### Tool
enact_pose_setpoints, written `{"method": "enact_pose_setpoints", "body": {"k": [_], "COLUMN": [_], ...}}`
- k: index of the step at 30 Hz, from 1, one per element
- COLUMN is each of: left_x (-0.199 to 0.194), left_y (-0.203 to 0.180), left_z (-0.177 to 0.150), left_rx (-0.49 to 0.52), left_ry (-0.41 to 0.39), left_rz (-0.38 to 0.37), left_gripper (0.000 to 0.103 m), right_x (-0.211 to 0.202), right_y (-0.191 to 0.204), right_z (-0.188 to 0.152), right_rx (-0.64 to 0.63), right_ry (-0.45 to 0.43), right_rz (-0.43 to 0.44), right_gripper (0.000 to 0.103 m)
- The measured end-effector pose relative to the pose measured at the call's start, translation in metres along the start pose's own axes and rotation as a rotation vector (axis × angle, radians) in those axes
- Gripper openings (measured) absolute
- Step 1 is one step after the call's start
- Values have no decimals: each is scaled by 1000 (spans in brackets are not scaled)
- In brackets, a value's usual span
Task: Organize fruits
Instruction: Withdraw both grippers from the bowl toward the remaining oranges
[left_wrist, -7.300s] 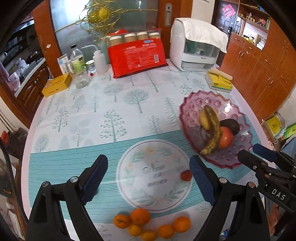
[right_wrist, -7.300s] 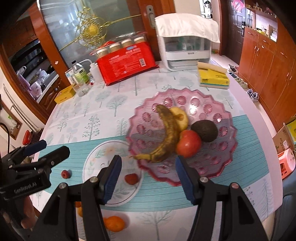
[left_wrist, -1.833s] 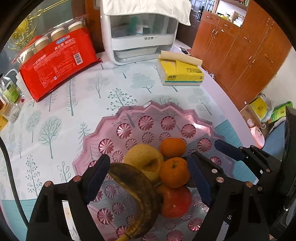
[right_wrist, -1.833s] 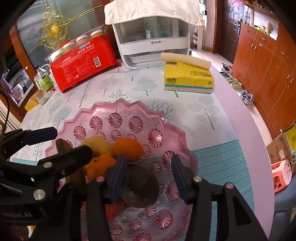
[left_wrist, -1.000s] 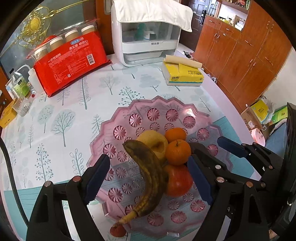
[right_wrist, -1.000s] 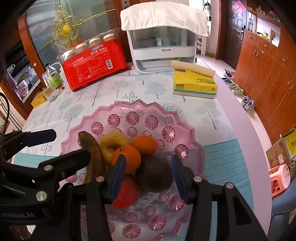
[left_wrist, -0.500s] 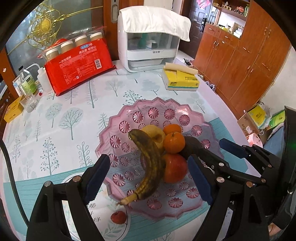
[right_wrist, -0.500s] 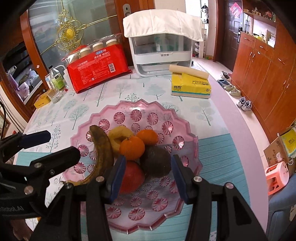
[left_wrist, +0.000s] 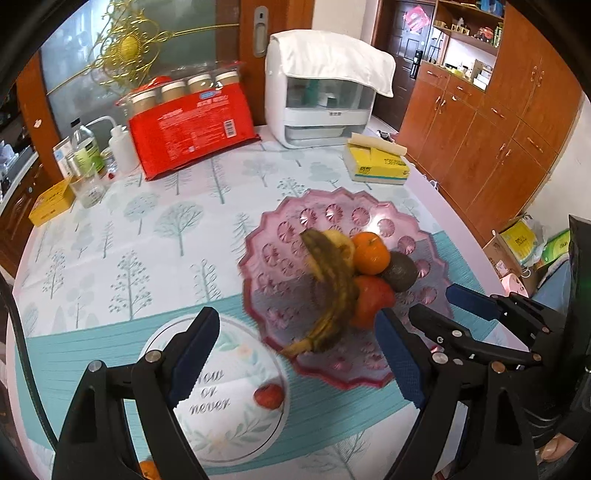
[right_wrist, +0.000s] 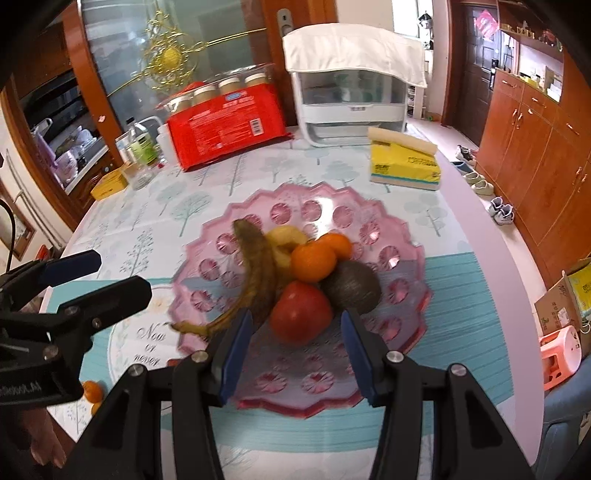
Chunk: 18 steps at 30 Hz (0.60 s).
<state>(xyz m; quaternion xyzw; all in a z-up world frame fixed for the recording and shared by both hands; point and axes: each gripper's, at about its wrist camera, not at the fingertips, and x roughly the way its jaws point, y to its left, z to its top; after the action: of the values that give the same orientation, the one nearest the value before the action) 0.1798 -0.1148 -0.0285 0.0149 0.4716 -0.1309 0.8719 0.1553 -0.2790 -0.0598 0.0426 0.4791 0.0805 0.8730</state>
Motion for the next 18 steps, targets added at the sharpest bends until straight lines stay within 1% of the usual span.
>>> {"method": "enact_pose_setpoints", "body": {"k": [5,9,18], "left_x": [-13,-28,-64], "left_y": [17,33,86], "left_z": [-14,-27,-61], "left_rx": [3,20,31], "left_ry": [24,21,51], "left_rz": [5,32,79], "left_gripper": [85,85,85], "right_x": [-9,-15,-29], "right_y": [18,35,79], "right_z": [-11,-23,-53], "right_rx": [-16,-17,-4], "right_ry": [6,18,52], "right_rz": [11,14,40], "right_gripper": [51,51,51]}}
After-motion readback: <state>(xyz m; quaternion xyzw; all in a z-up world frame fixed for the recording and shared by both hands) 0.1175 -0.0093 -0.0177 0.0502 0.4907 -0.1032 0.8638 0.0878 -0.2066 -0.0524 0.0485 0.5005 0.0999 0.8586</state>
